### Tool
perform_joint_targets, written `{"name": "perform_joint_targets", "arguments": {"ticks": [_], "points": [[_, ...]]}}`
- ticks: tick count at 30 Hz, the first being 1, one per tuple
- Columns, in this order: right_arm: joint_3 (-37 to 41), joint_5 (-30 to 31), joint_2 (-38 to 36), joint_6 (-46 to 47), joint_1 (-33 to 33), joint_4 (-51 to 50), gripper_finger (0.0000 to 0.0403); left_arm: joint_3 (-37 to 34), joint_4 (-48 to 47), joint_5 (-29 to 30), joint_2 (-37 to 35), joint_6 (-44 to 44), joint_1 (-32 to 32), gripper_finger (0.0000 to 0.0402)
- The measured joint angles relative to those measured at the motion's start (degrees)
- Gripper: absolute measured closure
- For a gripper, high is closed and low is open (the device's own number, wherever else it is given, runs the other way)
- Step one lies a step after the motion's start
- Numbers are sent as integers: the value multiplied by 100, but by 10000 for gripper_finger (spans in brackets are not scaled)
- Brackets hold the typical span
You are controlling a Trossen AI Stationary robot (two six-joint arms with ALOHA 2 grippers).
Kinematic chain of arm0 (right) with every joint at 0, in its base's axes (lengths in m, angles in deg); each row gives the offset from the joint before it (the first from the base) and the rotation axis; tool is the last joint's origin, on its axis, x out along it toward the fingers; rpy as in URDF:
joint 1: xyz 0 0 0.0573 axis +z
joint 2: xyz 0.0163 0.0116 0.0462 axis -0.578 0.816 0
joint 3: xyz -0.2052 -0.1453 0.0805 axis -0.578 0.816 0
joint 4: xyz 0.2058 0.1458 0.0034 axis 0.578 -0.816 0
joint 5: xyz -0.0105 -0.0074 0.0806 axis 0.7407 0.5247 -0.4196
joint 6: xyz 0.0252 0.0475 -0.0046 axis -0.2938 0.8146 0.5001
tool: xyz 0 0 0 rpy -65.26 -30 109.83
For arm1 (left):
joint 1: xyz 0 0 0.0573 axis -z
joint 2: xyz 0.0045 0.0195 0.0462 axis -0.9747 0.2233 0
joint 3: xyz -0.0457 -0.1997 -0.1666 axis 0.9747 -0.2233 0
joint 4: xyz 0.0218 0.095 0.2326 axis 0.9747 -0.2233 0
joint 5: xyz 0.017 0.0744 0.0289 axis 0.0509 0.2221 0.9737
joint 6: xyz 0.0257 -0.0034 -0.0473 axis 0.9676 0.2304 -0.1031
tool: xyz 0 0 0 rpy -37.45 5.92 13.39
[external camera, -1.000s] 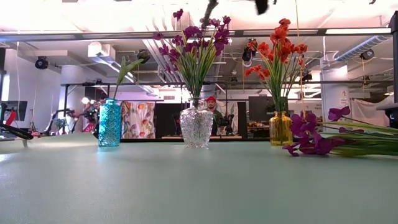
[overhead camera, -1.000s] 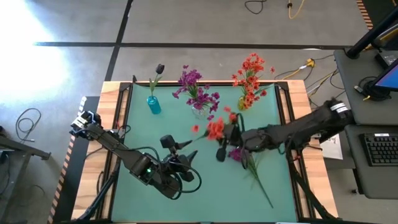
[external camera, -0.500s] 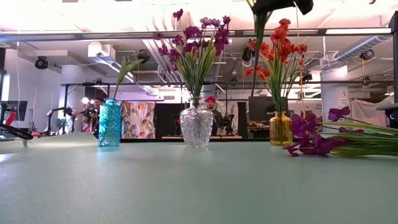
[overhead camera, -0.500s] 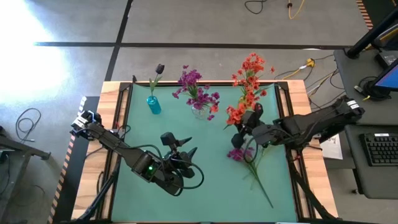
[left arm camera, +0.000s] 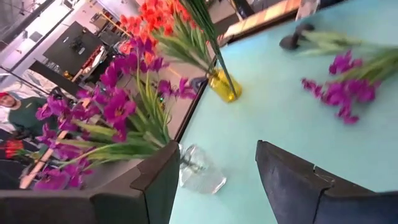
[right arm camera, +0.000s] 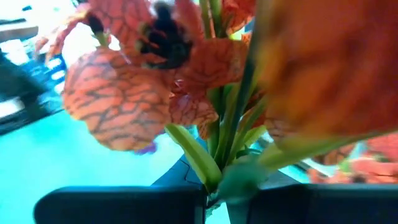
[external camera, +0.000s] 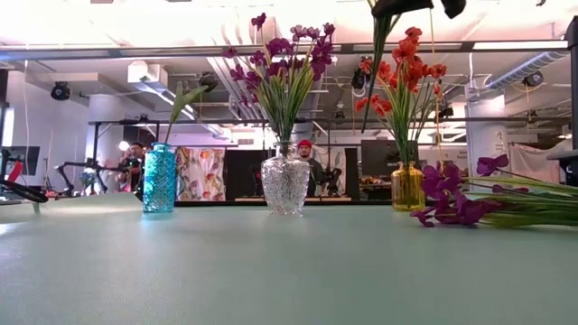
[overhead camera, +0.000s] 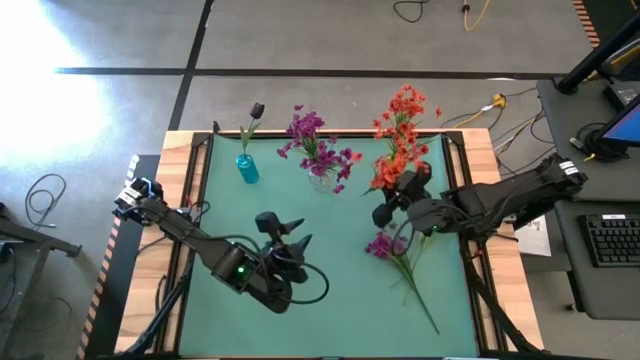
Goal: Sort flowers into vase by color
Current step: Put the orange flowers into the blue flower vase
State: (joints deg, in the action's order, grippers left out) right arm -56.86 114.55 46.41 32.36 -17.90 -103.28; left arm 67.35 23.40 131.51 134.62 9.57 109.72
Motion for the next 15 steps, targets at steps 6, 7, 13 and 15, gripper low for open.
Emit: {"name": "perform_joint_targets", "arguments": {"ticks": [6, 7, 13, 15], "points": [[2, 345, 47, 188, -374, 7, 380, 0, -1166, -12, -27, -729, 7, 205], [2, 346, 47, 190, -475, 7, 380, 0, -1406, -14, -35, -906, 4, 205], [-59, 137, 36, 189, -1142, -65, 380, 0, -2523, 0, -44, -1938, -2, 205], [-186, 48, 42, 185, -1301, -184, 380, 0, -2819, -2, -44, -2253, -2, 205]]}}
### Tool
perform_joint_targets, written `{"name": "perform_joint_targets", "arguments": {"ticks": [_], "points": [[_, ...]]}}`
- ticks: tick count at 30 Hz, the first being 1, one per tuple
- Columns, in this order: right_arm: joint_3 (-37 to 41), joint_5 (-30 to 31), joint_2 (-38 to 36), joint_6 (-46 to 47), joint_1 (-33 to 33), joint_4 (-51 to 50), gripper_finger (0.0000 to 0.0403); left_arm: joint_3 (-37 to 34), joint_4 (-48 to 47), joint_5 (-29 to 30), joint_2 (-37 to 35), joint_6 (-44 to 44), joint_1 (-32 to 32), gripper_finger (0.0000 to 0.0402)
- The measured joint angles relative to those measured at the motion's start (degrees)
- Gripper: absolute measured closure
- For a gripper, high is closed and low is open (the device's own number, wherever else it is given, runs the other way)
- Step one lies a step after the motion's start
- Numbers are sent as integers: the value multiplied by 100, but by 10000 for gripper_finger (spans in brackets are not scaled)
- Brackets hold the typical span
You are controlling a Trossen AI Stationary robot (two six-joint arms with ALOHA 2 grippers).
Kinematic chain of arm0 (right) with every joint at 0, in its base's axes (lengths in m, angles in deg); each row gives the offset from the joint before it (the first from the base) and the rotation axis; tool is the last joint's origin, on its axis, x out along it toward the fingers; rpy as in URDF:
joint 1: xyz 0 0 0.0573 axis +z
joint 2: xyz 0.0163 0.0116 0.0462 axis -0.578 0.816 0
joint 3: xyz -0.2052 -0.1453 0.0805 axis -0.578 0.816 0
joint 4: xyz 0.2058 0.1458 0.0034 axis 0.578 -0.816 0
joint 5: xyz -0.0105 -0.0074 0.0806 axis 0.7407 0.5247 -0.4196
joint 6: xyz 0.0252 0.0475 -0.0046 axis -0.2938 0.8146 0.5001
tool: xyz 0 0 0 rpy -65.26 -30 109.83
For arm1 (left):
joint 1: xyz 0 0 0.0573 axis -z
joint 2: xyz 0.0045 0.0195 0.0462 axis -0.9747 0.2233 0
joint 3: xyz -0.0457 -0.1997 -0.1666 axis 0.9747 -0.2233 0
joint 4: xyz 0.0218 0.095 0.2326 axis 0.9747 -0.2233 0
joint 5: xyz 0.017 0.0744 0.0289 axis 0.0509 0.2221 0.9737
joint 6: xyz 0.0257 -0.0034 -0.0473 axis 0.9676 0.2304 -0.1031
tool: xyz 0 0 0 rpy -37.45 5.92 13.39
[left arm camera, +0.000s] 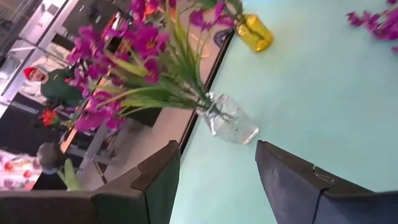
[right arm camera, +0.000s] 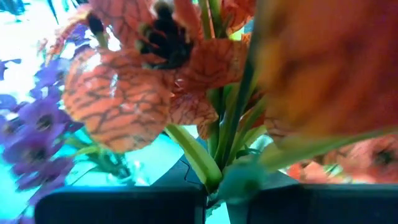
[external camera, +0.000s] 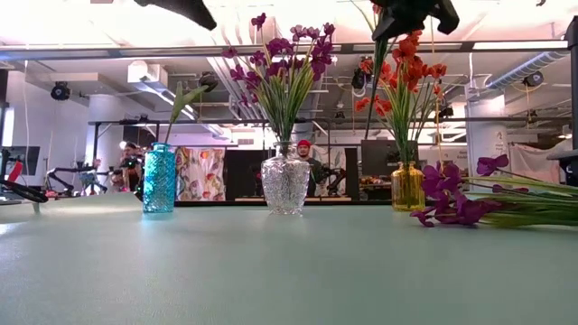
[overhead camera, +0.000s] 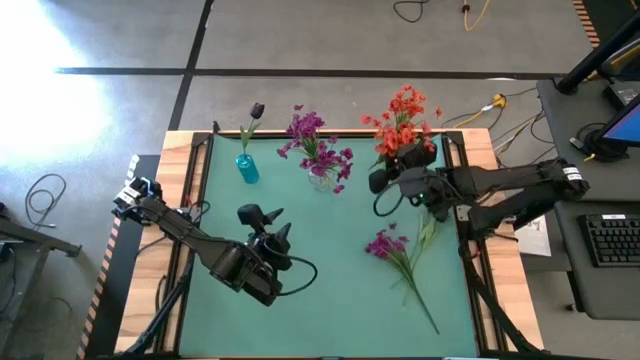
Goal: Sort flowers into vase by color
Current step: Put the orange flowers into the blue flower vase
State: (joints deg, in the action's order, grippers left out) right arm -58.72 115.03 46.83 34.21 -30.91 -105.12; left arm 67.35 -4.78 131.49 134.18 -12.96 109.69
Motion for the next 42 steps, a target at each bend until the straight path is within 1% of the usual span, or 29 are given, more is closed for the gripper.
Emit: {"name": "perform_joint_targets", "arguments": {"ticks": [4, 8, 12, 17, 20, 31, 36, 42], "points": [[-332, -2, 2, -46, -319, -572, 380, 0, -476, -1, -1, -416, 0, 205], [-617, -1, 2, -44, -639, -1028, 380, 0, -610, -4, -2, -563, -2, 205], [-673, -83, 2, -185, -947, -1091, 381, 0, -610, -4, -2, -567, -2, 205], [-657, -455, 2, -206, -1353, -1244, 381, 0, -608, -4, 0, -567, -2, 206], [-651, -493, 9, -203, -1513, -1358, 381, 0, -603, -4, 1, -568, -2, 206], [-604, -496, 11, -283, -1619, -1345, 381, 0, -598, -4, 2, -693, -4, 206], [-390, -492, 11, -302, -1636, -1228, 381, 0, -661, -2, 4, -692, -3, 206], [-81, -452, 17, -359, -1703, -855, 381, 0, -824, -2, 4, -694, -4, 206]]}}
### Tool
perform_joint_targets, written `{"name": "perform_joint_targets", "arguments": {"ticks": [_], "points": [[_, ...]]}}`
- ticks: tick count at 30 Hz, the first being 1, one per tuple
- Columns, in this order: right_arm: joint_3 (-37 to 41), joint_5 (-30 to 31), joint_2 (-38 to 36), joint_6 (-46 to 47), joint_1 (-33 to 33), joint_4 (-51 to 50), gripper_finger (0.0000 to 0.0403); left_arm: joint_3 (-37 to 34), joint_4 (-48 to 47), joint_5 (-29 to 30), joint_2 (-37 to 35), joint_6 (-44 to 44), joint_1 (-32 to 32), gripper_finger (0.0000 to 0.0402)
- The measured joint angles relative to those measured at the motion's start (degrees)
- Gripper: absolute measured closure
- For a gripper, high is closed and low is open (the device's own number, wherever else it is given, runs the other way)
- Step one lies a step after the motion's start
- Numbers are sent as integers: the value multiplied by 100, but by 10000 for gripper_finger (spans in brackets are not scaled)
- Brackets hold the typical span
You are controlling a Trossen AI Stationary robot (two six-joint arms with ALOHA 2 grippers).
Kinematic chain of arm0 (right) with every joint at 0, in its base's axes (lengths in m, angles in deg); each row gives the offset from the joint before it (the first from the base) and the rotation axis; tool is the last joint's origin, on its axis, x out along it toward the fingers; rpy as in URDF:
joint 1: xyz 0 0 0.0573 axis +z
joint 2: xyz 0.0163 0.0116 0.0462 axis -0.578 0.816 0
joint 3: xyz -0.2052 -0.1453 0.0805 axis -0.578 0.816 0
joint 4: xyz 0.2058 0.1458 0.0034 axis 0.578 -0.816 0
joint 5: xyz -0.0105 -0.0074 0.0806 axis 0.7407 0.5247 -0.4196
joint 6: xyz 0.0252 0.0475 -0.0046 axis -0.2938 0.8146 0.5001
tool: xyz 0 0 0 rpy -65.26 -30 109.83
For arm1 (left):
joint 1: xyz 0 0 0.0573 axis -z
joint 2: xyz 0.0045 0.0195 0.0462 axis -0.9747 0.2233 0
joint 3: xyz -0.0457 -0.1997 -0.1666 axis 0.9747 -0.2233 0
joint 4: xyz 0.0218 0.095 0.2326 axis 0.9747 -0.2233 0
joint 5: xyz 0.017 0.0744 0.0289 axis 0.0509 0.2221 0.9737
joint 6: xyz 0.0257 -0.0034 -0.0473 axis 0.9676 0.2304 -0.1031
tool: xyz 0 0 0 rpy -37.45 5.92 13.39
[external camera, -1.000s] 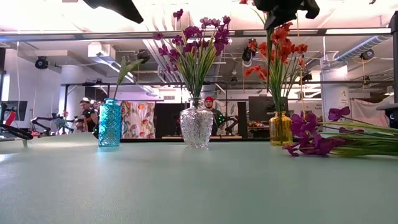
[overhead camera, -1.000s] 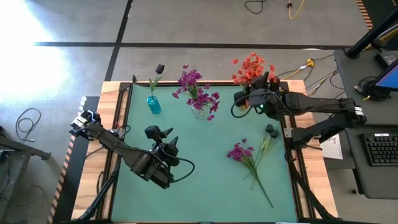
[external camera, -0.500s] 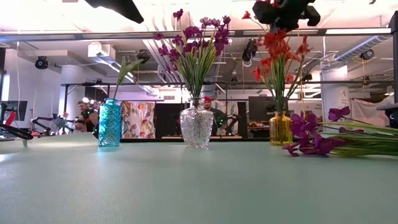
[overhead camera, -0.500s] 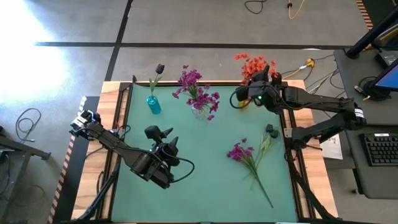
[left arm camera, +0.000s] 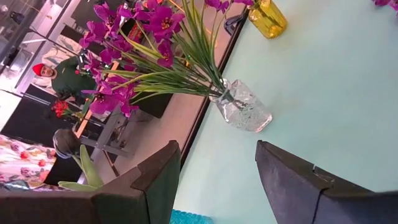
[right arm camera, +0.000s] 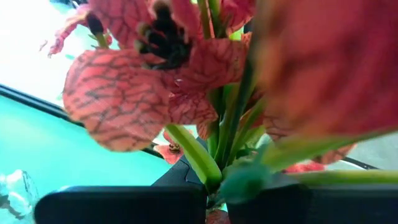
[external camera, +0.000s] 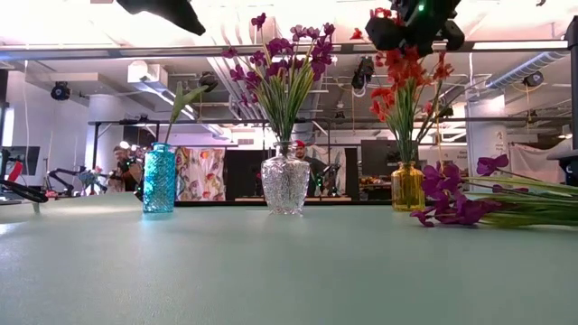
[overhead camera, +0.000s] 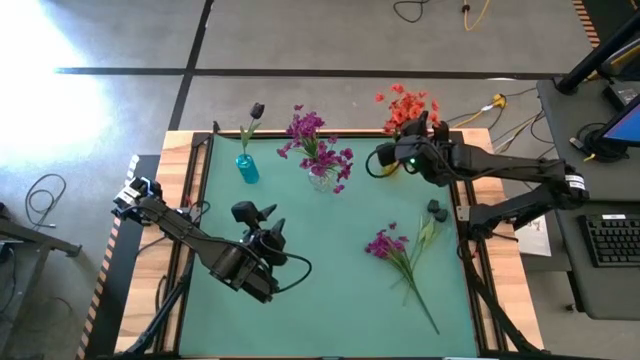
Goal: Sort flowers into vase by color
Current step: Put the orange flowers into the blue flower vase
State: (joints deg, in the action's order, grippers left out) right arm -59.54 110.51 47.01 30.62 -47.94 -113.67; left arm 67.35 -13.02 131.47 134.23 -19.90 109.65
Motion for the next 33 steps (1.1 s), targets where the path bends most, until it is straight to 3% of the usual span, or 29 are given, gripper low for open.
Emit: {"name": "perform_joint_targets", "arguments": {"ticks": [33], "points": [[505, 4, 92, 106, -54, 291, 376, 0, -46, 11, 13, -152, -9, 206]]}}
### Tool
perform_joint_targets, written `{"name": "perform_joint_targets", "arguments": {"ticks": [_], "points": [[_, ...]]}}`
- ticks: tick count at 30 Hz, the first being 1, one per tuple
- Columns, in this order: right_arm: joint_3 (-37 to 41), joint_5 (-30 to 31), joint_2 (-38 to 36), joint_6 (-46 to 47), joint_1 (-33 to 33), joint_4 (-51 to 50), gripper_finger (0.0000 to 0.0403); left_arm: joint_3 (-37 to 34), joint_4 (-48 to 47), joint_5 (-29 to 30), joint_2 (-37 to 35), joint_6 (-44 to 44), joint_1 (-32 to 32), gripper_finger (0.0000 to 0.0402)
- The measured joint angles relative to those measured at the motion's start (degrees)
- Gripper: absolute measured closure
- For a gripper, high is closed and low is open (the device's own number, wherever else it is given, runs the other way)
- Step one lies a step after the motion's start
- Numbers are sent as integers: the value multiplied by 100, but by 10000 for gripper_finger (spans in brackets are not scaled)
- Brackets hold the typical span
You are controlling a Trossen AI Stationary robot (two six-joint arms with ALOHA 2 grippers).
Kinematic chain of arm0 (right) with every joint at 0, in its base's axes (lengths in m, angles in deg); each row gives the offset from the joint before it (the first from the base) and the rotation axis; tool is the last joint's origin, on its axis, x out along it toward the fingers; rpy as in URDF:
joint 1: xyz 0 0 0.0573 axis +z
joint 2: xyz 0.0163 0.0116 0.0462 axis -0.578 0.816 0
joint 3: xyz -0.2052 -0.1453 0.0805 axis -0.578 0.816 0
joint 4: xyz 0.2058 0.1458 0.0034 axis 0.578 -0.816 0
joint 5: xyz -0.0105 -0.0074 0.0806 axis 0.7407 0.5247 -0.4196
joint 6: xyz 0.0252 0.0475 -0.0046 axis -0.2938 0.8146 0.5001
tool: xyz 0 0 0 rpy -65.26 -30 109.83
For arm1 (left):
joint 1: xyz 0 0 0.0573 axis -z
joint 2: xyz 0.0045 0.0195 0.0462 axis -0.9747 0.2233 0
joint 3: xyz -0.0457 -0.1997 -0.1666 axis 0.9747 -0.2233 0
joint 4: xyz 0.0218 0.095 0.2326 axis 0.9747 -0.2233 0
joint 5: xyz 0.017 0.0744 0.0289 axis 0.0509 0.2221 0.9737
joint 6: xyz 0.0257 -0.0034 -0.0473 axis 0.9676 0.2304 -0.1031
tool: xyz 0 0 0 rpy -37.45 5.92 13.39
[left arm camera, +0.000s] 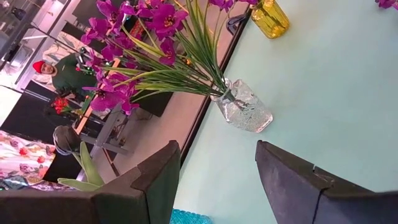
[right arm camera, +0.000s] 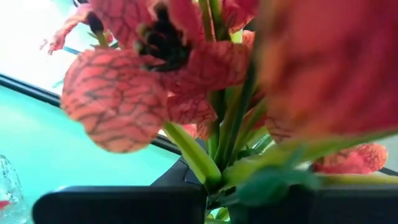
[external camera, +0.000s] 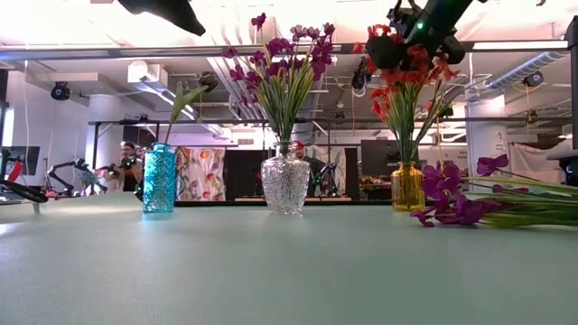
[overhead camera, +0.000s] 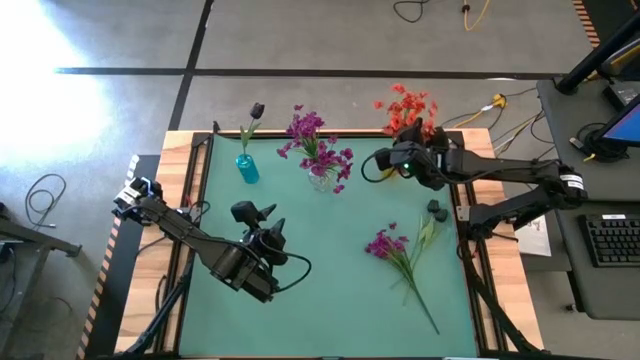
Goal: Sort flowers into vase by color
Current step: Put the orange flowers into the blue flower vase
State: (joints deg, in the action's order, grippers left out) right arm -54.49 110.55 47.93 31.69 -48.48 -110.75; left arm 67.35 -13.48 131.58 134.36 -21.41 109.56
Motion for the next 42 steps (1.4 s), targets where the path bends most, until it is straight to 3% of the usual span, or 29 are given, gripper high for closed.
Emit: {"name": "perform_joint_targets", "arguments": {"ticks": [19, 42], "points": [[47, 0, 2, 48, 0, -9, 283, 0, 21, -2, 2, -45, 2, 206], [-233, 0, 2, -110, 0, -82, 211, 0, -62, 0, 2, 3, -7, 206]]}}
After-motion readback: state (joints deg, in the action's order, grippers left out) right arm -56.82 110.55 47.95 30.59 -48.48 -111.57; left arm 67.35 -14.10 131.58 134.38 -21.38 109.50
